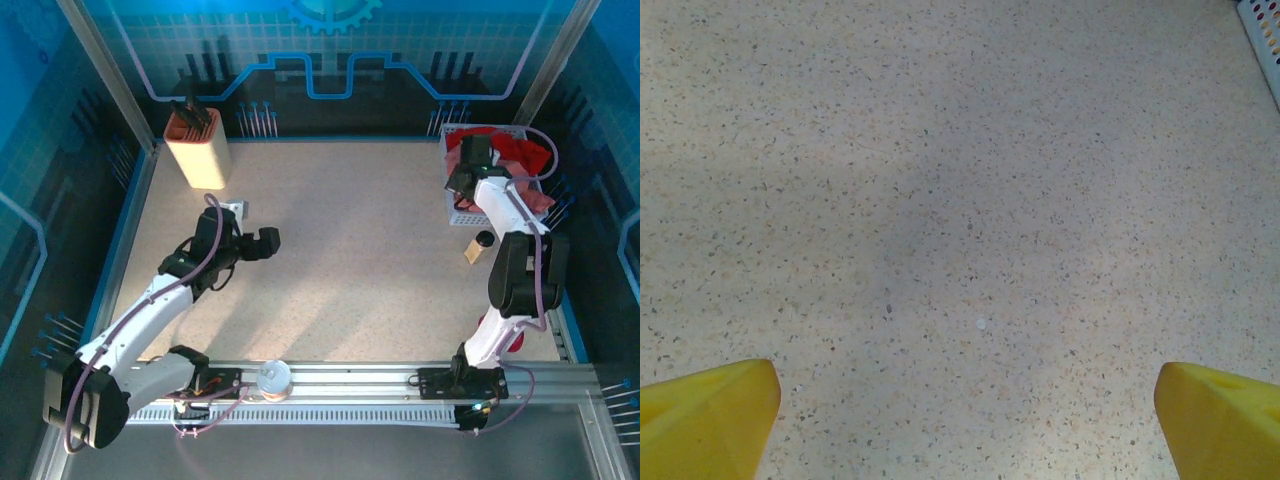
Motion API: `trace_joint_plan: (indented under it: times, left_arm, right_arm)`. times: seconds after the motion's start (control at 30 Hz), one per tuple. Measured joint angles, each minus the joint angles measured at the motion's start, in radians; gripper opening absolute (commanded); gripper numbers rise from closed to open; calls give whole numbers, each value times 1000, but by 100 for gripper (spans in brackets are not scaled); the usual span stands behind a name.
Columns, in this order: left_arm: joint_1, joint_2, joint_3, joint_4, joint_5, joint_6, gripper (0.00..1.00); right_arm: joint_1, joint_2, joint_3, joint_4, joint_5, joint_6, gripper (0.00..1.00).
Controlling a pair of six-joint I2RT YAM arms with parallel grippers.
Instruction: Fold and stack the t-shirts
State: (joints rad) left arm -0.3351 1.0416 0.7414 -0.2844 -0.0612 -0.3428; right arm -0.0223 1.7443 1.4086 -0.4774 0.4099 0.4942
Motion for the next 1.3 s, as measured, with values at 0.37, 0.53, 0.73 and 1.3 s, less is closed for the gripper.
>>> trace_joint_plan:
  times: [0.37, 0.53, 0.73, 1.3]
  left_arm:
    - [8, -9, 33, -48, 26, -27, 99]
    - [76, -10, 84, -63, 67, -55, 99]
    - [159, -36, 111, -93, 108, -71, 99]
    - [177, -19, 58, -132, 213, -82, 80]
  right_arm:
    - [289, -354, -76, 152, -2, -272, 0]
    - [440, -409, -84, 190, -169, -396, 2]
    - [608, -362, 6, 157, -294, -470, 4]
    - [650, -198, -129, 39, -346, -325, 100]
